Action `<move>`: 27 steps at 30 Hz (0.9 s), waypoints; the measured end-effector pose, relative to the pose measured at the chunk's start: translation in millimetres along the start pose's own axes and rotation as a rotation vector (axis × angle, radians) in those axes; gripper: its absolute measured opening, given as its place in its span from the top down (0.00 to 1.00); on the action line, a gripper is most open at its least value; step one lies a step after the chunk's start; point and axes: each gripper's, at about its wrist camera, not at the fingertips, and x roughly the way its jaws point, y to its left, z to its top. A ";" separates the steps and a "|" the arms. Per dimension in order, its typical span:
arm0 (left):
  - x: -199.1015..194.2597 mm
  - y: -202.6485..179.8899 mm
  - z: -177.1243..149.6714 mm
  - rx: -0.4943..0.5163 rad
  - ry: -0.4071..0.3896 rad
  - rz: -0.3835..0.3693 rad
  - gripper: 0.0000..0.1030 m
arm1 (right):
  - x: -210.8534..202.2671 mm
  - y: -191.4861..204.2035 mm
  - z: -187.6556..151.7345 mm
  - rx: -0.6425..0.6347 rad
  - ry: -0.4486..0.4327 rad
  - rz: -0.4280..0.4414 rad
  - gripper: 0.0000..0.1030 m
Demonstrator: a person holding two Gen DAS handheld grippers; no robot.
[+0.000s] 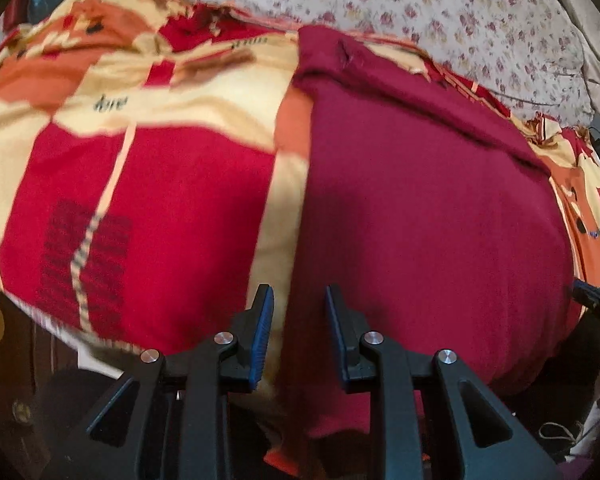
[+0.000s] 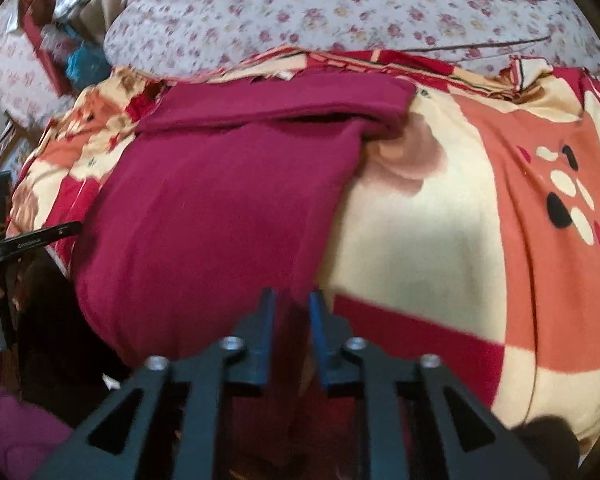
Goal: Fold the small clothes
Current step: 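Grasp the sweater hem with both grippers and lift it toward the collar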
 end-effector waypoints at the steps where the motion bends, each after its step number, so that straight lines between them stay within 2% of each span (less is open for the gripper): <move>1: 0.3 1.9 -3.6 -0.005 0.009 -0.007 0.95 | -0.5 0.5 -4.0 -0.001 0.016 0.010 0.67; 5: 0.8 -0.4 -16.1 -0.001 0.040 -0.024 0.95 | 5.9 0.6 -23.0 0.003 0.104 0.038 0.64; 8: 1.0 -11.4 -28.1 0.045 0.064 -0.034 0.95 | 14.7 1.6 -34.2 0.004 0.153 0.041 0.62; 11: 0.7 -21.1 -37.7 0.094 0.044 0.000 0.95 | 24.1 3.8 -44.4 0.017 0.193 0.081 0.60; 16: -2.1 -21.5 -45.1 0.114 0.085 -0.017 0.95 | 29.0 13.7 -52.4 -0.007 0.223 0.095 0.55; 19: -4.2 -20.1 -51.4 0.125 0.107 -0.035 0.95 | 33.3 17.7 -61.3 -0.018 0.278 0.125 0.55; 22: 2.5 -18.3 -55.9 0.117 0.155 -0.039 0.95 | 38.7 20.1 -66.8 -0.024 0.298 0.134 0.55; 24: 4.3 -18.5 -59.0 0.115 0.193 -0.067 0.95 | 43.8 21.5 -68.7 -0.011 0.318 0.141 0.55; 27: 7.1 -16.8 -58.0 0.106 0.187 -0.047 0.95 | 44.2 26.7 -69.5 -0.023 0.314 0.167 0.55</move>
